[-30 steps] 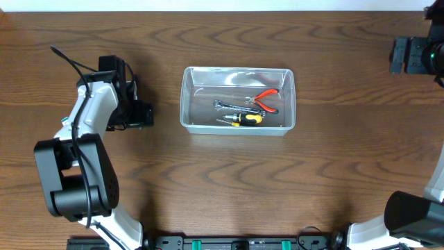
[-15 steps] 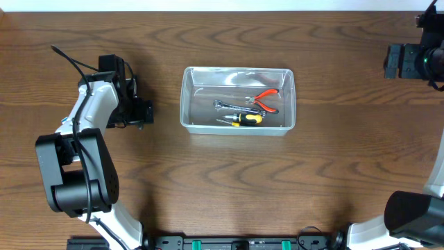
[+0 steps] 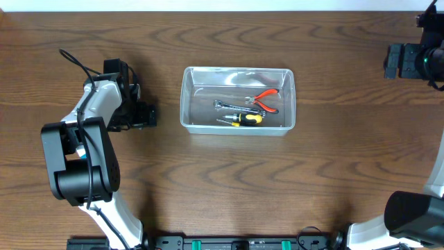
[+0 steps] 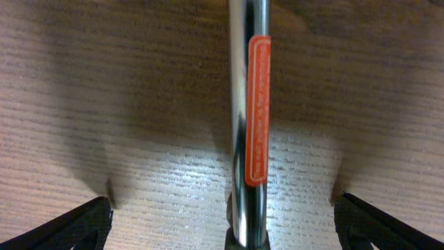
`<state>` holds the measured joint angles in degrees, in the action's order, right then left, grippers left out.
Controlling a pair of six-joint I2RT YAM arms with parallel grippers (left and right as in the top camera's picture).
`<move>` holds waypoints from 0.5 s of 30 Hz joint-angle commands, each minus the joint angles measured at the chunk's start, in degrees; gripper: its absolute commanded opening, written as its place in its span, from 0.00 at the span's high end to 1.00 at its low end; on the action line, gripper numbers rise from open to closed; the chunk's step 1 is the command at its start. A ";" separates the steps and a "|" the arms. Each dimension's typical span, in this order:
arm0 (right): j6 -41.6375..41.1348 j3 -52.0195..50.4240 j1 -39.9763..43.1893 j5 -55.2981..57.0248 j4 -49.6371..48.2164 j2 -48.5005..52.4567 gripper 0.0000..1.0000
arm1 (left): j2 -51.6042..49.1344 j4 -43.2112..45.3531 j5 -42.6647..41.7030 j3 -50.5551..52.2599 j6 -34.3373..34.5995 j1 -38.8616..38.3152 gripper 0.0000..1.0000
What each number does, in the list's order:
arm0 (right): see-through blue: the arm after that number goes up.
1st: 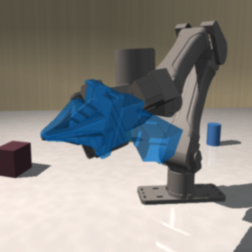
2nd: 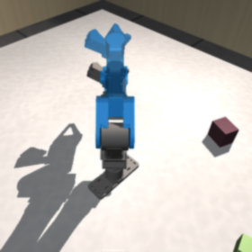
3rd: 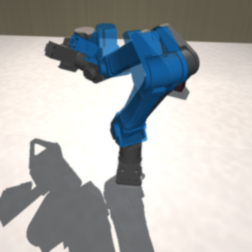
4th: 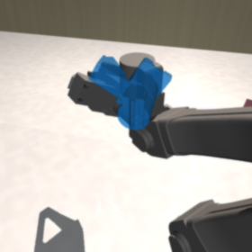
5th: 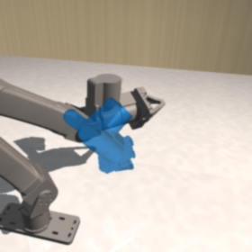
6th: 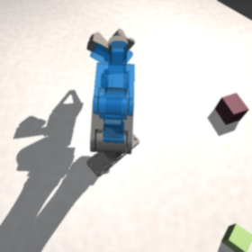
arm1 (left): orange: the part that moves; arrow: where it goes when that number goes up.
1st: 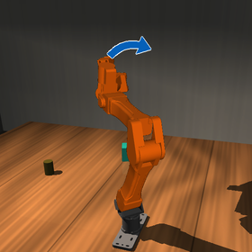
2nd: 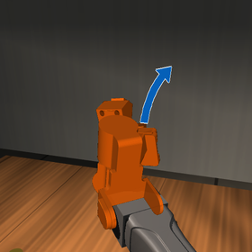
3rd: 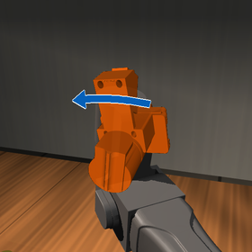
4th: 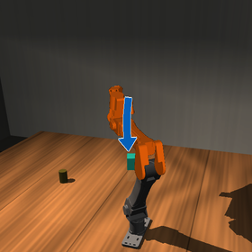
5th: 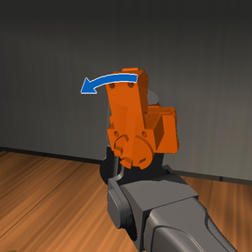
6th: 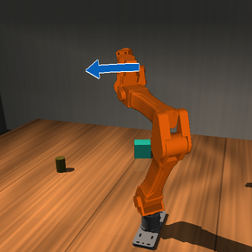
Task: Pack container
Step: 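Close the left gripper on the red-handled hammer's shaft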
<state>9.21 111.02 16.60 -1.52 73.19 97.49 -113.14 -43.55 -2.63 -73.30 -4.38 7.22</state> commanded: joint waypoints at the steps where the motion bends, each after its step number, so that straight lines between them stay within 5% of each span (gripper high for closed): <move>1: -1.01 -0.22 0.20 -0.22 -0.13 0.02 0.01 | -0.35 0.17 -0.37 0.07 -0.33 -0.02 0.02; 15: -1.01 -0.22 0.20 -0.22 -0.13 0.02 0.01 | -1.77 0.81 -0.37 0.07 -0.33 -0.02 0.03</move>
<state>9.19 111.02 16.60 -1.52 73.19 97.49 -113.45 -42.78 -2.66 -73.30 -4.45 7.22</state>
